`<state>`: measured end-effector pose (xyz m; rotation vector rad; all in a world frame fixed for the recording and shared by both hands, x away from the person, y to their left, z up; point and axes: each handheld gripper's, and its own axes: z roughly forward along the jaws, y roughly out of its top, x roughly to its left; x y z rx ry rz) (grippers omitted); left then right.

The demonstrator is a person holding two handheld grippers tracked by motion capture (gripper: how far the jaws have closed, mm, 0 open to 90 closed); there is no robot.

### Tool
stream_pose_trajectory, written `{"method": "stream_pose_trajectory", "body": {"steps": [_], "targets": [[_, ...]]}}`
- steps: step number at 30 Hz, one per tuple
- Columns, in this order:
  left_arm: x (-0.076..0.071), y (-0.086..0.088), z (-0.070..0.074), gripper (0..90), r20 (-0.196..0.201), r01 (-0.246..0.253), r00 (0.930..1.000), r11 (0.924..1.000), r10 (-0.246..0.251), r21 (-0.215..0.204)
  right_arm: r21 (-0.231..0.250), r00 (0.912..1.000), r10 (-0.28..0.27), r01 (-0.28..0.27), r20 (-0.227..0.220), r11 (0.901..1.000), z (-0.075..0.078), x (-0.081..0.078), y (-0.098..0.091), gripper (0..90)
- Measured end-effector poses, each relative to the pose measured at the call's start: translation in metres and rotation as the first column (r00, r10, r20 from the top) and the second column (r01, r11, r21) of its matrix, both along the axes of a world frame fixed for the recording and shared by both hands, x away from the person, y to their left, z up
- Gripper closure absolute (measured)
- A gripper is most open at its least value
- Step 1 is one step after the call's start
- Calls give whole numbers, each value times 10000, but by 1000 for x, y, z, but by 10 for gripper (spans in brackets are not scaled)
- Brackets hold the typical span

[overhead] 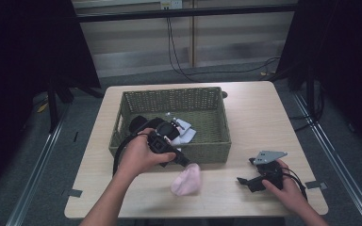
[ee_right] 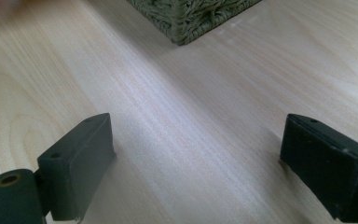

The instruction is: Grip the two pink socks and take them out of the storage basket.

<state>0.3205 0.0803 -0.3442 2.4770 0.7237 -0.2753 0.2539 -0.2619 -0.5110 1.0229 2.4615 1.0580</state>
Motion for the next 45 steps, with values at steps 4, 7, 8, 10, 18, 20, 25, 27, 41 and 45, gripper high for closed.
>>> {"method": "stream_pose_trajectory", "body": {"steps": [4,7,8,10,18,20,25,27,41,45], "targets": [[8,3,6,554,292,-112,9995,9999,116,-129,0,10000,-7,7,-8,10000,0,0,0,88],[15,4,9,518,596,-249,9979,9997,246,45,-1,10000,0,0,8,10000,0,0,0,89],[18,4,10,509,643,-303,9975,9995,301,24,1,10000,-8,8,-8,10000,0,0,0,89],[25,5,10,491,727,-391,9966,9992,389,2,0,10000,-4,4,-9,10000,0,0,0,89],[50,9,7,453,1123,-908,9898,9956,875,244,0,10000,1,-1,11,10000,0,0,0,89],[56,11,5,447,1080,-1028,9892,9942,989,311,1,10000,-3,3,-5,10000,0,0,0,89],[70,14,1,430,1118,-1347,9853,9900,1292,423,2,10000,-8,8,-14,10000,0,0,0,89],[76,15,-2,421,1093,-1532,9829,9874,1483,387,3,10000,-2,2,-2,10000,0,0,0,89],[111,26,-19,414,976,-2343,9688,9704,2280,586,3,10000,0,0,-6,10000,0,0,0,89],[116,26,-26,399,1072,-2419,9664,9677,2337,714,-1,10000,17,-17,31,10000,0,0,0,89]]}}
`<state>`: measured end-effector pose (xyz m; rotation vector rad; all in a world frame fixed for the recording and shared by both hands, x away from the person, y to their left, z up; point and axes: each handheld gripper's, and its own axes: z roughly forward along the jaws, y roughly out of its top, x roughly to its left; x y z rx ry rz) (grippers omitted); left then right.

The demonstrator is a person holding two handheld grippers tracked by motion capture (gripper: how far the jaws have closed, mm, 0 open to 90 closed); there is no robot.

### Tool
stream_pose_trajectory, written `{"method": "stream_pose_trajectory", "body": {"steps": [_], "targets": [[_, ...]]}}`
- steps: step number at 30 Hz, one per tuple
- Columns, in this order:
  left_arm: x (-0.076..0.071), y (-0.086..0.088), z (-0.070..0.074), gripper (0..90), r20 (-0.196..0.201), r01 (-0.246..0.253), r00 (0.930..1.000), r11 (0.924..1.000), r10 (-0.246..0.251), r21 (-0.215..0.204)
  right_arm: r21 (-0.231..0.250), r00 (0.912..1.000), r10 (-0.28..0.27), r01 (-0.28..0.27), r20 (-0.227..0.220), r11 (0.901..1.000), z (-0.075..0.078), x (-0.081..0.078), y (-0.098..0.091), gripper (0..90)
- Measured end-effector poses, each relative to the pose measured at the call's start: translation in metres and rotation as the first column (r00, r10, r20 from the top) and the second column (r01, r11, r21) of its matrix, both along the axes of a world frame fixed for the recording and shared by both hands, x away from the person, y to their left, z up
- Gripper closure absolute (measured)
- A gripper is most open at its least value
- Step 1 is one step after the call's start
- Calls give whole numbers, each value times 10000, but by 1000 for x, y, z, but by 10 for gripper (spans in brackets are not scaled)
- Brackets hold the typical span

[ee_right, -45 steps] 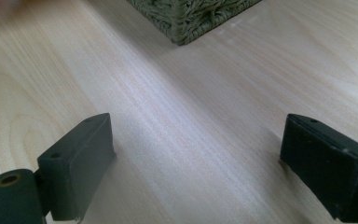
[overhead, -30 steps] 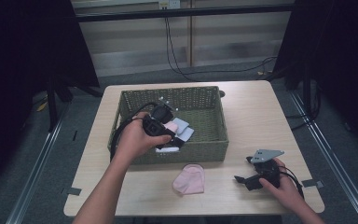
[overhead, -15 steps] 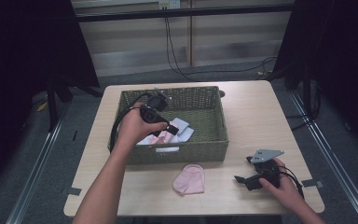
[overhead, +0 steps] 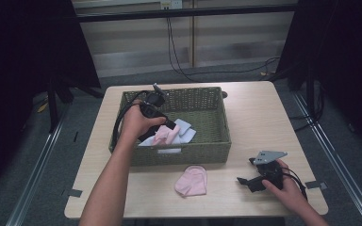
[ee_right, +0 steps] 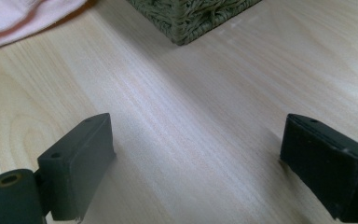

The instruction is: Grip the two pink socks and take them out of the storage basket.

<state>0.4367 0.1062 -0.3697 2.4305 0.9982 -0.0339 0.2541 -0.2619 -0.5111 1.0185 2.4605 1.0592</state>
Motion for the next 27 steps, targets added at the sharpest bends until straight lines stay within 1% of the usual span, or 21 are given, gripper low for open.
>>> {"method": "stream_pose_trajectory", "body": {"steps": [2,5,6,10,13,14,16,18,19,24,27], "targets": [[3,-1,-4,399,-56,33,10000,10000,-33,62,1,10000,1,-1,-2,10000,0,0,0,89],[8,0,-10,367,-122,-39,9999,10000,40,64,3,10000,-4,4,-9,10000,0,0,0,89],[10,0,-12,354,-144,33,9999,10000,-32,93,3,10000,1,-1,7,10000,0,0,0,89],[15,-1,-21,318,-473,-160,9987,9997,169,203,4,10000,-1,1,-7,10000,0,0,0,89],[18,-1,-28,314,-644,-165,9978,9993,187,343,7,10000,-2,2,-12,10000,0,0,0,89],[19,-1,-31,314,-647,-214,9976,9992,236,351,7,10000,-4,4,-13,10000,0,0,0,89],[21,-1,-36,313,-734,-193,9970,9985,230,506,13,10000,-19,19,-34,10000,0,0,0,89],[23,0,-41,308,-742,-271,9968,9983,309,525,5,10000,-10,10,-16,10000,0,0,0,89],[24,1,-44,307,-737,-235,9969,9984,273,519,8,10000,-12,12,-20,10000,0,0,0,89],[27,1,-55,293,-731,-289,9967,9963,349,808,8,10000,-4,4,-14,10000,0,0,0,89],[28,1,-62,292,-822,-346,9957,9953,421,907,6,10000,-2,2,-14,10000,0,0,0,89]]}}
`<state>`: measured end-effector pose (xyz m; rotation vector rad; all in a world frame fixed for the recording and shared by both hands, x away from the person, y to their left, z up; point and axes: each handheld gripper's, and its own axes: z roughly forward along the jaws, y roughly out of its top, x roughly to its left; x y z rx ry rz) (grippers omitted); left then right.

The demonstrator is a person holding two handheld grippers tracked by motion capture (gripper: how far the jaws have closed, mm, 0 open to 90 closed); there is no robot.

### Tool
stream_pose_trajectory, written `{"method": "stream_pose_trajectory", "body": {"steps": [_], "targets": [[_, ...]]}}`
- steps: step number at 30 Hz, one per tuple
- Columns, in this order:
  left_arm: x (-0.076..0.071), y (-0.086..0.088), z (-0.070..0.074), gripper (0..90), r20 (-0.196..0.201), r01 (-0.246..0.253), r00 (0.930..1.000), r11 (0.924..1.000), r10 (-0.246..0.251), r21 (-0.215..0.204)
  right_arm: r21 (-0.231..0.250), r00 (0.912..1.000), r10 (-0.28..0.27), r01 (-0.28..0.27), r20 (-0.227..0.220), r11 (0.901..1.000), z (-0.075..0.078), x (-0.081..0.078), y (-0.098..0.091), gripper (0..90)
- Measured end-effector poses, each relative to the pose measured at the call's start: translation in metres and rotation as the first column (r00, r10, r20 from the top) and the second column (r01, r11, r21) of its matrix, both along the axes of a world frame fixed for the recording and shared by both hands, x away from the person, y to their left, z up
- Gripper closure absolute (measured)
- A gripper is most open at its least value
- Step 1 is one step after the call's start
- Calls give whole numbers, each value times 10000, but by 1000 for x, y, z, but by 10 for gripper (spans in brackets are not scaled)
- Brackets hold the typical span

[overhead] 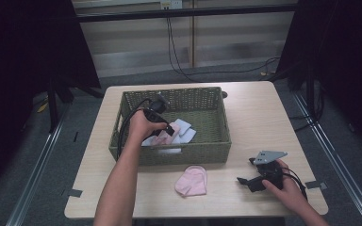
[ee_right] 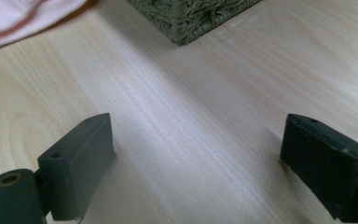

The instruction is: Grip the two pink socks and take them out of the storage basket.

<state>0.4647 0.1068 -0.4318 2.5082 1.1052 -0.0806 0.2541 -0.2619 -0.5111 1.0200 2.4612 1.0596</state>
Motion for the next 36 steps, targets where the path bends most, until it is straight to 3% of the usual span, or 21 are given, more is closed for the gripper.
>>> {"method": "stream_pose_trajectory", "body": {"steps": [9,20,22,28,36], "targets": [[0,2,-8,410,-94,-176,9998,9995,179,273,3,10000,-17,17,-31,10000,0,0,0,89],[-2,2,-3,742,132,-93,9999,9971,83,757,2,10000,-20,20,-33,10000,0,0,0,89],[-3,2,0,762,146,-102,9999,9965,91,824,1,10000,-20,20,-32,10000,0,0,0,89],[-3,6,12,776,-169,-198,9996,9990,205,402,3,10000,-19,19,-32,10000,0,0,0,89],[-7,15,31,777,-79,-341,9994,9992,340,-197,-1,10000,-1,1,-1,10000,0,0,0,89]]}}
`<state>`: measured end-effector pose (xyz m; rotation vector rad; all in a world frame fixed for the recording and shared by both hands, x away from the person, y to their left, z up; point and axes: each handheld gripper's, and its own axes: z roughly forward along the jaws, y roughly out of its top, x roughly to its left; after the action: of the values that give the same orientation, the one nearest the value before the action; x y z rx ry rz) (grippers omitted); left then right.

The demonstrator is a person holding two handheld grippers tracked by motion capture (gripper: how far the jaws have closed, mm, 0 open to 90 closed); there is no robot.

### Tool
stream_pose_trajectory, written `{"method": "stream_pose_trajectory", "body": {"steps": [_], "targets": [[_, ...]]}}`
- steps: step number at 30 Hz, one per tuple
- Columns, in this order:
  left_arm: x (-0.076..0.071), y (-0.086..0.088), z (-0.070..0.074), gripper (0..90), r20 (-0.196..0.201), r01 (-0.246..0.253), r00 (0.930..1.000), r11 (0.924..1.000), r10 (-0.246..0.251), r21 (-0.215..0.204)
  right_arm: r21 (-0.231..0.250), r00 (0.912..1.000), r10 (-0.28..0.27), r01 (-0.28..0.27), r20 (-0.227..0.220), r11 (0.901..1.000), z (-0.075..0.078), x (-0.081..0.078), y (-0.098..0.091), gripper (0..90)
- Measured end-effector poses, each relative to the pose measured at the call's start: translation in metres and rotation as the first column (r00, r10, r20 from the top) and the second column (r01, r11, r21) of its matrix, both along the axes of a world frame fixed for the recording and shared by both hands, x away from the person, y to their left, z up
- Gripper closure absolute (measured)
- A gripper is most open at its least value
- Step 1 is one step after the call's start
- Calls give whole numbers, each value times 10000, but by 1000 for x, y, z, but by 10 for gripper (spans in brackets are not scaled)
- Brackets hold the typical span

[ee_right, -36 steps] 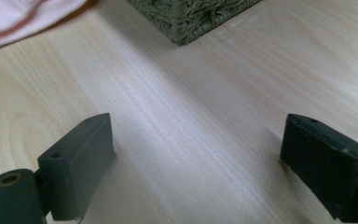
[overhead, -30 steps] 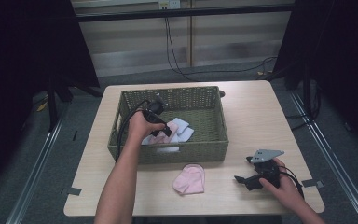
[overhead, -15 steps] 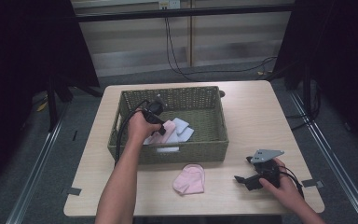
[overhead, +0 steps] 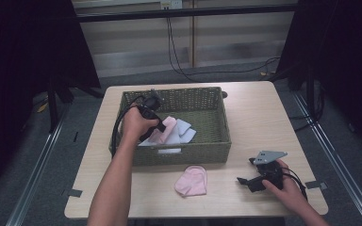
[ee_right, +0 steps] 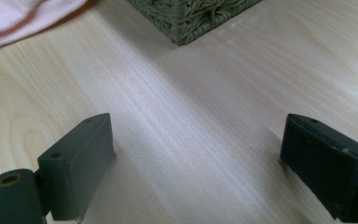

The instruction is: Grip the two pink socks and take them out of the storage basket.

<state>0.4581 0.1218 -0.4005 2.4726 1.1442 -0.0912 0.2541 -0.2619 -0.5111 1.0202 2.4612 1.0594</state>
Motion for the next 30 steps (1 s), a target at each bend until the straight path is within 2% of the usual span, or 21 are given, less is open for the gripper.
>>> {"method": "stream_pose_trajectory", "body": {"steps": [5,9,14,20,30], "targets": [[-3,2,18,776,107,47,9999,9994,-43,-353,5,10000,-16,16,-17,10000,0,0,0,89],[-6,4,34,776,63,77,10000,9991,-74,-419,6,10000,-14,14,-18,10000,0,0,0,89],[-9,5,44,779,-54,152,9999,9985,-155,-525,5,10000,-16,16,-17,10000,0,0,0,89],[-13,3,53,784,-371,350,9986,9974,-374,-633,5,10000,-13,13,-16,10000,0,0,0,89],[-30,-1,73,786,-373,825,9957,9942,-853,-694,6,10000,-14,14,-17,10000,0,0,0,89]]}}
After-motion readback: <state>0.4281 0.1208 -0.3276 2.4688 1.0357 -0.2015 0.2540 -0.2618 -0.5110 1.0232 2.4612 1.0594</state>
